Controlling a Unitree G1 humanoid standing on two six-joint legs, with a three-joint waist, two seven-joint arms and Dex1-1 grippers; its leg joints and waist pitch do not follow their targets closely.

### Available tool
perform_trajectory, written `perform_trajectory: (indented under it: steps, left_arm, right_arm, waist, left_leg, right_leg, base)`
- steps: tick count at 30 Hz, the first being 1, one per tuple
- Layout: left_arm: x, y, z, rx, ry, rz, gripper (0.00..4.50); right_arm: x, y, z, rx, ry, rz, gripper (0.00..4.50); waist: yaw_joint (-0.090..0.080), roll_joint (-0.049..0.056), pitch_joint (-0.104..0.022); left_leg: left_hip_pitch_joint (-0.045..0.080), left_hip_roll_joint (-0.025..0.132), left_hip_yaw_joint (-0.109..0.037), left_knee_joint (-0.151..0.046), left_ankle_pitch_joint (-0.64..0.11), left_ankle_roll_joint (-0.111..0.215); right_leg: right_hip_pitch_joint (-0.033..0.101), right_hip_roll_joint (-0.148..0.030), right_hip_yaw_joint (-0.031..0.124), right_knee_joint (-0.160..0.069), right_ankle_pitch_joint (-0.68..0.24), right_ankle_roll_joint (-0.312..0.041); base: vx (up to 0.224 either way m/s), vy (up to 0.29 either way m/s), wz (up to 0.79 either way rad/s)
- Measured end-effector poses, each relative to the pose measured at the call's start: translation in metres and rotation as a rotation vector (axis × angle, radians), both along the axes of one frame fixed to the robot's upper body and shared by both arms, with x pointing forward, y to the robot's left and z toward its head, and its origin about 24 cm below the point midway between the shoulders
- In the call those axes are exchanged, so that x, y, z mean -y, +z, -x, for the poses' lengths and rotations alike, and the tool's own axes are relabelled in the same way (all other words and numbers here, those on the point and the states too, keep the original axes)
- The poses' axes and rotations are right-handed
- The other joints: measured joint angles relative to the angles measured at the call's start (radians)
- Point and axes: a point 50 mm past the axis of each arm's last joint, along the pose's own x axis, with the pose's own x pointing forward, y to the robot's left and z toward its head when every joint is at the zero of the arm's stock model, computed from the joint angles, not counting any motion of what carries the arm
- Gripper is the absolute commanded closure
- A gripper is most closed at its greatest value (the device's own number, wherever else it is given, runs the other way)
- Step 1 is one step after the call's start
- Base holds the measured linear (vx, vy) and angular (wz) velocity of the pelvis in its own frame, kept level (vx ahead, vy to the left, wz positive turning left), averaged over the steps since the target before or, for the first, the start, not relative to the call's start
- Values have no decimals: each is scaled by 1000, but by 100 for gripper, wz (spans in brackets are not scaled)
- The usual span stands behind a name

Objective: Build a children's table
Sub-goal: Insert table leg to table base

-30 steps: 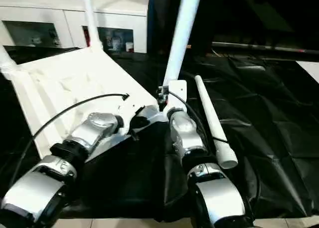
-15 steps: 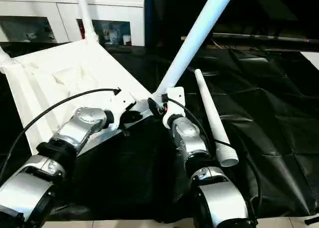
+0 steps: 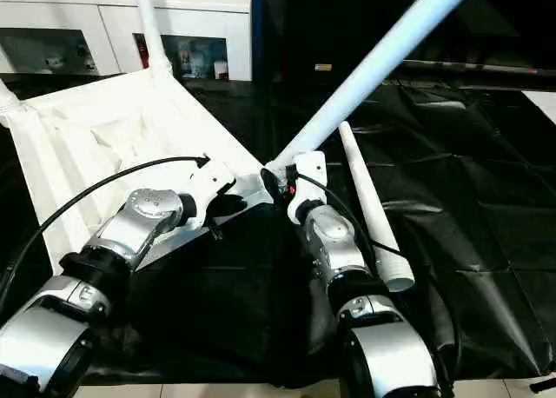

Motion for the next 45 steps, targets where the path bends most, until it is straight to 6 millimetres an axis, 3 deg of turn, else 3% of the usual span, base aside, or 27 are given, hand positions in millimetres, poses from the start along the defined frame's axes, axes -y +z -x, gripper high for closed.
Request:
perform_trajectory:
  steps: [5,13,22,36,45]
  left_arm:
    - [-3,0,2,0,-26,-4,450]
    - [-14,0,12,1,-125,-22,450]
    - [-33,4,25,-45,-272,-55,450]
    - [-33,6,32,-46,-337,-70,450]
    - [-33,5,36,-61,-376,-79,450]
  right_arm:
    - [4,-1,3,8,43,6,211]
    - [25,7,7,-11,274,64,212]
    - [65,29,15,-143,586,70,212]
    - [38,34,16,-171,734,107,212]
    - [28,43,4,-157,737,291,212]
  waist:
    - [2,0,0]
    - [8,-5,2]
    - [23,-14,5]
    - [31,-20,8]
    - [34,-23,8]
  left_leg:
    - [0,0,0,2,0,0]
    - [-1,0,0,4,0,0]
    - [-2,1,1,8,-1,2]
    - [-2,3,2,16,-2,5]
    - [-2,3,5,22,-3,5]
  right_leg:
    - [0,0,1,1,0,0]
    - [0,0,1,3,0,0]
    - [0,-1,0,4,0,0]
    - [0,-2,0,8,0,0]
    - [0,-5,0,13,0,0]
  base:
    - [0,0,0]
    - [0,0,0]
    - [0,0,0]
    - [0,0,0]
    - [0,0,0]
